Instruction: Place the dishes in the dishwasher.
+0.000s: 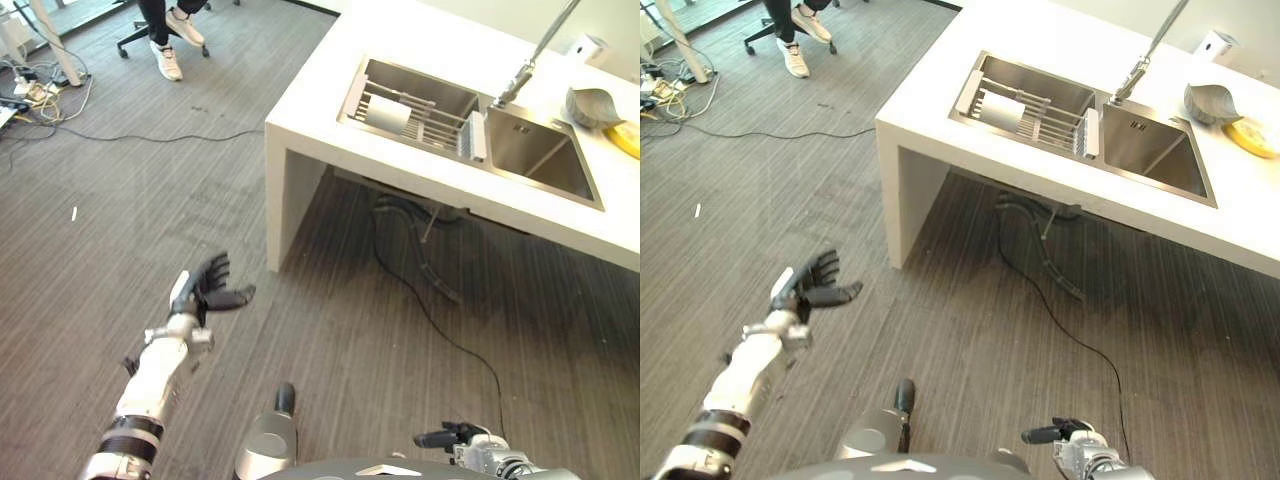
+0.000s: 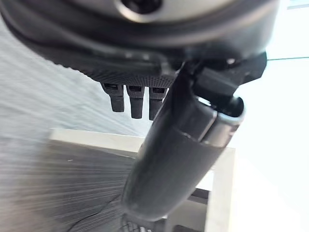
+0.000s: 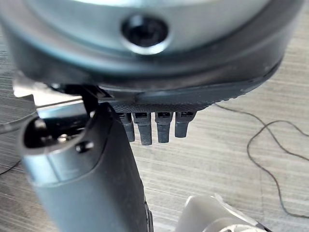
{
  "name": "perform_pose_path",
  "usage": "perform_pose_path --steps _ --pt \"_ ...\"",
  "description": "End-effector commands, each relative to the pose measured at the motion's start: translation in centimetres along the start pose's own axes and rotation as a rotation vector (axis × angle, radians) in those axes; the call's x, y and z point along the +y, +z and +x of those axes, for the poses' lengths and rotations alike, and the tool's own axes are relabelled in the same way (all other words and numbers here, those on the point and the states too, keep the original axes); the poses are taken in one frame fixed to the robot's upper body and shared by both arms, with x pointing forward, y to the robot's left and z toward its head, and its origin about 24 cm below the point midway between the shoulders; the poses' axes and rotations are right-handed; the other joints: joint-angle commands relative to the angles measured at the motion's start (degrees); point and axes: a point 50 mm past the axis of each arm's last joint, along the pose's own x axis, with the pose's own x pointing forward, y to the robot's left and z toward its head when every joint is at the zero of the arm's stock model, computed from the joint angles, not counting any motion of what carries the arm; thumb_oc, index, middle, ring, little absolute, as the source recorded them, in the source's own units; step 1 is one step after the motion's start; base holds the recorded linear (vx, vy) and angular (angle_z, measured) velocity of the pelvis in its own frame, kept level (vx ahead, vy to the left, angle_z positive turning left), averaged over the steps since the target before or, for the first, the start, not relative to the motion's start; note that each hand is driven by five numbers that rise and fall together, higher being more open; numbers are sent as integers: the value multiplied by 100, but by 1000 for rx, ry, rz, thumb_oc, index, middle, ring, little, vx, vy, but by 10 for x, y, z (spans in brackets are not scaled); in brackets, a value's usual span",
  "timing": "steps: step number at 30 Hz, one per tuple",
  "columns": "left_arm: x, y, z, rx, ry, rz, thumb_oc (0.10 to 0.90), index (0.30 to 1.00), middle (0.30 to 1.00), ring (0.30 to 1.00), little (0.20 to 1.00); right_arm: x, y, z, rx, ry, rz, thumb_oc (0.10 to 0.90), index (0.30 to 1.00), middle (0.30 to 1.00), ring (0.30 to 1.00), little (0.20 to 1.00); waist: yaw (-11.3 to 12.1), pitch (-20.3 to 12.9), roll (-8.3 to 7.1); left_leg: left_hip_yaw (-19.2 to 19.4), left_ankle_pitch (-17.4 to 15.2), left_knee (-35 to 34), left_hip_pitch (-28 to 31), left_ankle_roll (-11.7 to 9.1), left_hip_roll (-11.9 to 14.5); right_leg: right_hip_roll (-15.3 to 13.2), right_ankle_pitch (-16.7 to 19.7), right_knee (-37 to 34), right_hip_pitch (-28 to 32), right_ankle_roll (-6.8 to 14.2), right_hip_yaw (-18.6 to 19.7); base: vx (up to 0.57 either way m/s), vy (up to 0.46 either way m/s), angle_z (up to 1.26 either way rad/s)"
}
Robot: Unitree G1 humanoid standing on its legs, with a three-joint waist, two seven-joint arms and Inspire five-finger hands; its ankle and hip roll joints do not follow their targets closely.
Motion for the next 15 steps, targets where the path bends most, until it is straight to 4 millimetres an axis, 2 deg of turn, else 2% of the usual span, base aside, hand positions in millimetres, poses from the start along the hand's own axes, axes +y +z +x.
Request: perform_pose_path --steps 1,2,3,4,5,7,8,9,10,12,14,15 --pt "-6 84 4 -400 -16 -5 800 900 900 900 900 -27 -4 -1 14 -64 -22 800 900 900 900 900 -39 -62 343 108 -494 44 117 -475 136 303 783 -1817 -59 -187 -565 371 -13 -17" --pt "-6 101 3 -469 -17 10 800 900 900 900 900 -28 -6 -1 13 -64 -24 800 900 900 900 900 -71 -51 312 99 -549 22 217 -527 88 241 616 -2309 -60 -268 -644 349 -93 -8" --pt "-4 114 1 -523 -16 18 800 900 900 900 900 -28 -6 -1 11 -61 -22 800 900 900 900 900 -91 -42 281 109 -620 -3 336 -599 85 164 601 -2889 -58 -298 -766 328 -153 -4" --pt "-3 127 0 -577 -17 32 800 900 900 900 900 -27 -7 -2 12 -59 -20 800 900 900 900 900 -114 -50 272 130 -687 -44 455 -685 125 83 721 -3443 -103 -283 -879 212 -129 4" --pt "-3 127 0 -577 -17 33 800 900 900 900 900 -27 -7 -2 12 -58 -19 800 900 900 900 900 -113 -46 282 126 -689 -48 466 -692 142 112 744 -3493 -70 -286 -892 255 -134 7" --pt "-3 152 -3 -686 4 46 800 900 900 900 900 -24 -11 -2 18 -41 -12 800 900 900 900 900 -233 -66 271 25 -867 -98 722 -844 155 -6 1021 -4308 -251 -221 -695 405 -108 11" --pt "-2 164 -7 -752 26 47 800 900 900 900 900 -13 -27 -3 43 -2 -19 800 900 900 900 900 -383 -89 212 5 -1019 -70 932 -869 96 -49 1317 -4505 -344 -145 -371 500 -73 13" --pt "-2 171 -11 -793 35 58 800 900 900 900 900 -5 -37 -4 55 33 -38 800 900 900 900 900 -491 -118 165 46 -1117 -42 1002 -879 70 -67 1413 -4523 -312 -103 -324 467 -53 18" --pt "-1 174 -13 -812 48 64 800 900 900 900 900 0 -39 -4 47 53 -60 800 900 900 900 900 -604 -166 136 50 -1197 -6 1077 -874 51 -38 1465 -4516 -291 -126 -243 386 -49 24" --pt "-1 177 -19 -838 47 81 800 900 900 900 900 4 -56 -8 63 80 -74 800 900 900 900 900 -833 -306 146 -2 -1381 107 1290 -909 130 116 1403 -4507 -236 -194 -152 371 -65 12" --pt "1 176 -21 -842 52 83 800 900 900 900 900 5 -60 -9 69 92 -94 800 900 900 900 900 -903 -374 171 19 -1460 212 1329 -951 199 186 1382 -4563 -188 -212 -178 249 -102 -1" --pt "3 175 -22 -839 59 81 800 900 900 900 900 6 -59 -9 46 107 -142 800 900 900 900 900 -971 -435 263 5 -1418 611 1293 -1068 368 455 1251 -4685 -16 -316 -179 172 -122 -12"
